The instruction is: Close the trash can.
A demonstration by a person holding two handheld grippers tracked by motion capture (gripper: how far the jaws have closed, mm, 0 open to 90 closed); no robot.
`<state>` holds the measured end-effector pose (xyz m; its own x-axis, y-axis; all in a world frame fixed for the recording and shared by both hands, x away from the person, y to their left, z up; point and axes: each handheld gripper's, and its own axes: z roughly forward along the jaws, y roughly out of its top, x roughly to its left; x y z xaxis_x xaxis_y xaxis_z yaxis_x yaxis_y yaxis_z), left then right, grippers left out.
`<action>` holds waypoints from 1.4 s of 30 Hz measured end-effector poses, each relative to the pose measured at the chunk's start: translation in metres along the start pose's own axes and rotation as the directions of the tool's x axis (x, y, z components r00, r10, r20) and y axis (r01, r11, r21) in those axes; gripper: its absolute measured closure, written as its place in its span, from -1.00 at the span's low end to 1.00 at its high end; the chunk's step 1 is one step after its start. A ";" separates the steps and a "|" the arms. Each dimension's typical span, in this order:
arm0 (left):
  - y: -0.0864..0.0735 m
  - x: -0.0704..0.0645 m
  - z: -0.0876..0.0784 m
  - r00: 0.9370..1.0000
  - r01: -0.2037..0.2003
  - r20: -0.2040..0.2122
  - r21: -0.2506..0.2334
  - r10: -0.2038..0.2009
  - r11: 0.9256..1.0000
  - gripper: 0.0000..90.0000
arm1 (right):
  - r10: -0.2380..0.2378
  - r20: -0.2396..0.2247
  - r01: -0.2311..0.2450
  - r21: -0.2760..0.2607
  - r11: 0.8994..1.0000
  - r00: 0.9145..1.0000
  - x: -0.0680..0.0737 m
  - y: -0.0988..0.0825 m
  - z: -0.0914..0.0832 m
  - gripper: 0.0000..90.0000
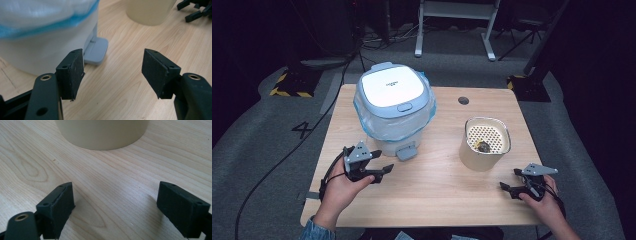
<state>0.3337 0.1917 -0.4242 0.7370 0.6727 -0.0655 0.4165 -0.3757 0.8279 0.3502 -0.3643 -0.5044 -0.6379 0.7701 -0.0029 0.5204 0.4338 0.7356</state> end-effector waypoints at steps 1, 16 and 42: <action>-0.003 0.000 0.002 1.000 0.010 0.000 0.006 -0.010 1.000 -0.23 | 0.000 0.000 0.000 0.000 1.000 1.000 0.000 0.000 0.000 -0.68; -0.048 0.003 0.031 0.999 0.033 -0.010 0.157 -0.032 0.987 -0.32 | 0.000 0.000 0.000 0.000 1.000 1.000 0.000 0.000 0.000 -0.68; -0.064 -0.004 0.049 0.994 0.034 -0.104 0.211 -0.012 0.977 -0.70 | 0.000 0.001 0.000 0.001 1.000 1.000 0.000 0.000 0.000 -0.68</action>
<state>0.3303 0.1819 -0.5047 0.6724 0.7400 -0.0172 0.5442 -0.4784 0.6892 0.3502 -0.3642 -0.5043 -0.6373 0.7706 -0.0040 0.5204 0.4343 0.7352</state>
